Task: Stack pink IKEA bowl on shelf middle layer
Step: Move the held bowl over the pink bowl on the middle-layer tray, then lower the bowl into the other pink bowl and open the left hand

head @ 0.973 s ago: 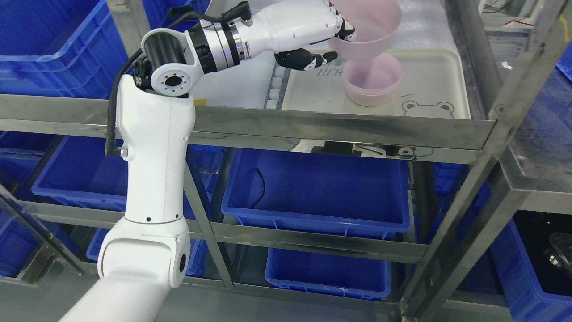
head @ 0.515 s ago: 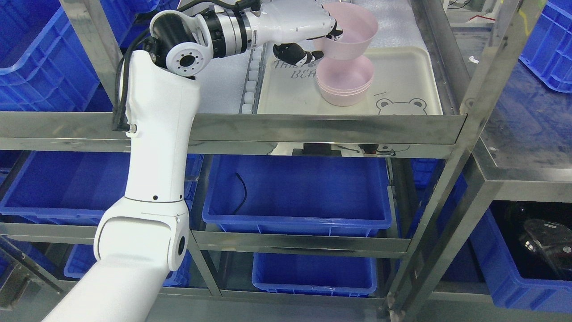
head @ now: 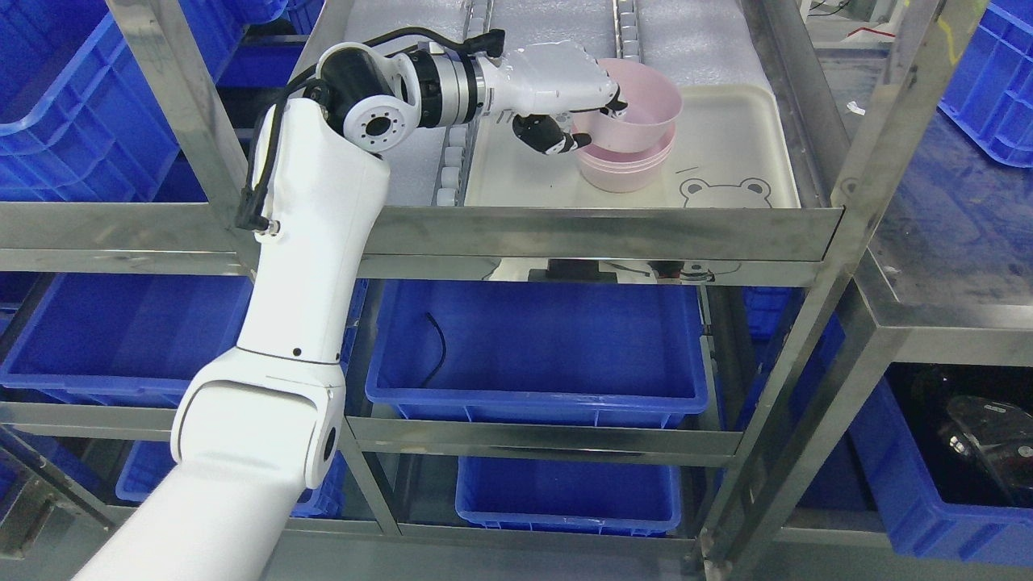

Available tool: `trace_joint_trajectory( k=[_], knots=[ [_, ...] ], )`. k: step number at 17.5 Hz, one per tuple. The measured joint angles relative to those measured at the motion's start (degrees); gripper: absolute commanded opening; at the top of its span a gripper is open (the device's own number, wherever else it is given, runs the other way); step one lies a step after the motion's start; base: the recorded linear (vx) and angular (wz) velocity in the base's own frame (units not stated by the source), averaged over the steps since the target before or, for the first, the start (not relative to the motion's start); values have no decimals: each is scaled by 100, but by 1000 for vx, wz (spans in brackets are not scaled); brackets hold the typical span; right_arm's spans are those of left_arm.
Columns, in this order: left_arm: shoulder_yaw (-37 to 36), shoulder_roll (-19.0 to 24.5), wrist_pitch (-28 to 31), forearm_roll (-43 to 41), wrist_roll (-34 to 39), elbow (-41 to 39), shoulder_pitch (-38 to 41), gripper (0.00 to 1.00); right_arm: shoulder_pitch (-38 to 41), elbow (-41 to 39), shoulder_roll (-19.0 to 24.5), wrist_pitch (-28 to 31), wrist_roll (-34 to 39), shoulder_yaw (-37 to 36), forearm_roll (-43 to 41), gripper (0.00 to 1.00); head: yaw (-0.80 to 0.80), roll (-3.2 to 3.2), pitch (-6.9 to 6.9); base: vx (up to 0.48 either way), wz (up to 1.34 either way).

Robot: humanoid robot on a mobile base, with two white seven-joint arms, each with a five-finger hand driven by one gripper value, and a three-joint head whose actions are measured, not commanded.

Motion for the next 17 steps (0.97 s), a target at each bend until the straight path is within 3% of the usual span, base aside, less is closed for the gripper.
trace_joint_trajectory(
  k=[5,17],
  knots=[
    [-157,0,-8,-38,125,238,-15,17,0,0,0,0,1,0,0,100,0,0,0,0,0],
    [-305,0,289,-107,347,581,-244,18,0,0,0,0,1,0,0,100,0,0,0,1,-2]
  ],
)
